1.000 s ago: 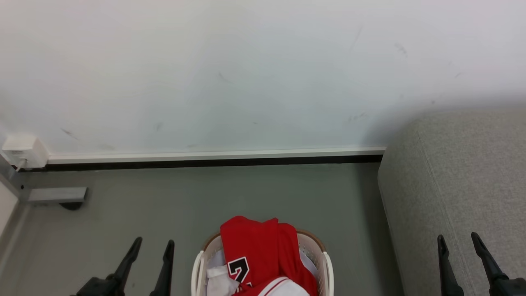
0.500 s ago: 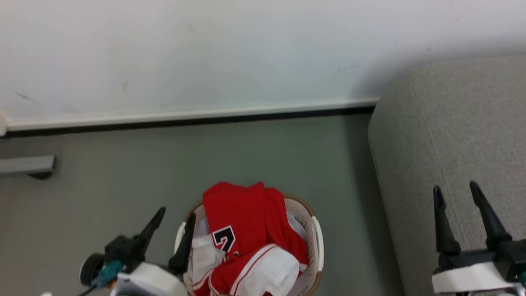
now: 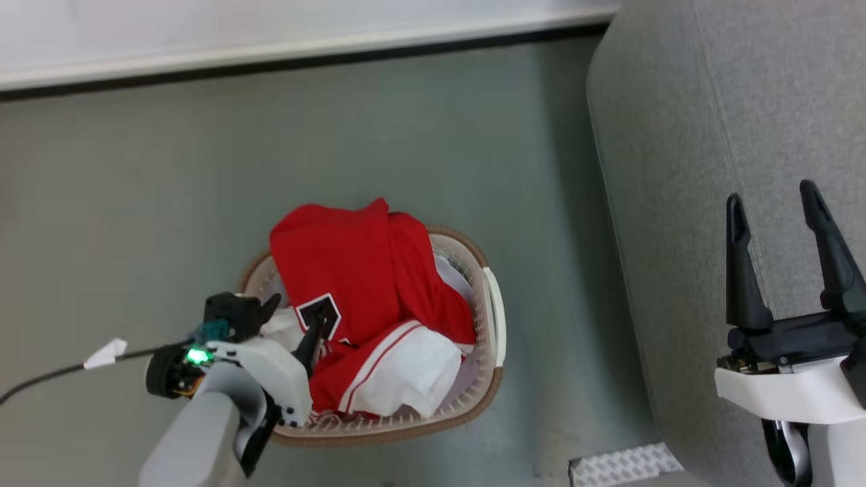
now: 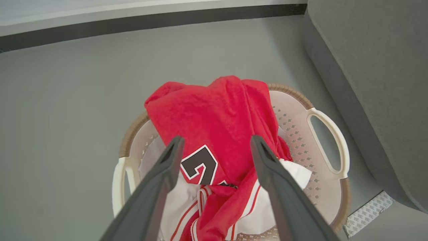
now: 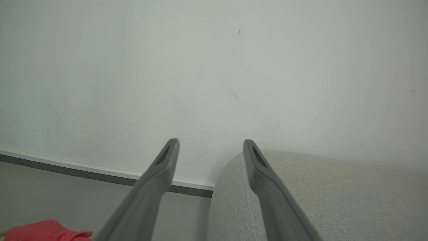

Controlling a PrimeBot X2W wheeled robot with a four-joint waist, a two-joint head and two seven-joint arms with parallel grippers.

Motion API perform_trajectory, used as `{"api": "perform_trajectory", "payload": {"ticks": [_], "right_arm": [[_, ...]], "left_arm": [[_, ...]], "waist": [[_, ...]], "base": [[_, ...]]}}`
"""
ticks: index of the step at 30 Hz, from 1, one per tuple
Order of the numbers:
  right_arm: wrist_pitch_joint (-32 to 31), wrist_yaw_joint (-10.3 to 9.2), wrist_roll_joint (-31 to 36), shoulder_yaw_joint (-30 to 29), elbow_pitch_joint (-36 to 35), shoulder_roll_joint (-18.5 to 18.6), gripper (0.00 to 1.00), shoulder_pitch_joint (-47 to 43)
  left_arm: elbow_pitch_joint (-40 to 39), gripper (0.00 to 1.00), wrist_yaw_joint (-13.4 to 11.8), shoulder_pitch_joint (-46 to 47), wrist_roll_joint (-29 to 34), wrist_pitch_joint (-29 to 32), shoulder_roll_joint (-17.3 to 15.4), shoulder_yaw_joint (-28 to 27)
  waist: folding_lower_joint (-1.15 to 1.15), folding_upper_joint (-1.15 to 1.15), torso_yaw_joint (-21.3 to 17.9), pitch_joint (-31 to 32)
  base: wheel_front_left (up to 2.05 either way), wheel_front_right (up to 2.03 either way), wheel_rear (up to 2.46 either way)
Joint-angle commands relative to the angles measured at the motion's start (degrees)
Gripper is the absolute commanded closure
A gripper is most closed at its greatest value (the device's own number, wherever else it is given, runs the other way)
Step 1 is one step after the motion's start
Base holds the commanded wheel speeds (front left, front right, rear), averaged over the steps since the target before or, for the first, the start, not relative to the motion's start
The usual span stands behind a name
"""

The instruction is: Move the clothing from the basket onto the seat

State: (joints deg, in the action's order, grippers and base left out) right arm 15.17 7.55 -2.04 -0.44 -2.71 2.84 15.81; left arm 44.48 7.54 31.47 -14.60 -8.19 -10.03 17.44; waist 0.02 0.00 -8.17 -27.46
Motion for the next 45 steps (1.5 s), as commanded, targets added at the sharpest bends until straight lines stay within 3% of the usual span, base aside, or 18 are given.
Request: {"api": "perform_trajectory", "payload": {"ticks": [1,14,34,41,42,43,45], "right_arm": [[0.0,-0.12,0.5,0.2,-1.3,0.1,0.00,1.1],[0.0,-0.12,0.4,3.0,-5.7,0.1,0.00,3.2],[0.0,-0.12,-3.3,5.9,-9.1,0.1,0.00,5.3],[0.0,-0.12,-4.1,6.2,-8.9,0.1,0.00,5.8],[0.0,-0.12,-4.1,6.3,-9.0,0.1,0.00,5.9],[0.0,-0.12,-4.2,6.3,-9.1,0.1,0.00,6.0],[0.0,-0.12,-4.5,6.1,-9.2,0.1,0.00,6.1]], "left_arm": [[2.2,0.00,-0.1,2.2,-0.5,0.7,-0.4,0.0],[16.2,0.00,-5.0,12.4,0.3,4.7,1.9,0.6],[23.3,0.00,-5.0,23.1,0.4,4.3,-1.4,2.0],[24.6,0.00,-4.1,24.7,1.3,4.1,-1.1,3.6],[24.7,0.20,-4.1,25.0,1.6,4.1,-1.3,4.0],[24.8,0.51,-4.0,25.2,1.8,4.1,-1.3,4.4],[25.2,0.69,-3.9,25.4,2.3,4.2,-1.4,5.0]], "waist": [[-0.02,0.00,-2.0,-4.0],[-0.02,0.00,-3.6,-10.3],[-0.02,0.00,-6.8,-19.2],[-0.02,0.00,-7.6,-20.7],[-0.02,0.00,-7.7,-20.9],[-0.02,0.00,-7.8,-21.2],[-0.02,0.00,-7.9,-21.6]], "base": [[0.00,0.00,0.00],[0.00,0.00,0.00],[0.00,0.00,0.00],[0.00,0.00,0.00],[0.00,0.00,0.00],[0.00,0.00,0.00],[0.00,0.00,0.00]]}}
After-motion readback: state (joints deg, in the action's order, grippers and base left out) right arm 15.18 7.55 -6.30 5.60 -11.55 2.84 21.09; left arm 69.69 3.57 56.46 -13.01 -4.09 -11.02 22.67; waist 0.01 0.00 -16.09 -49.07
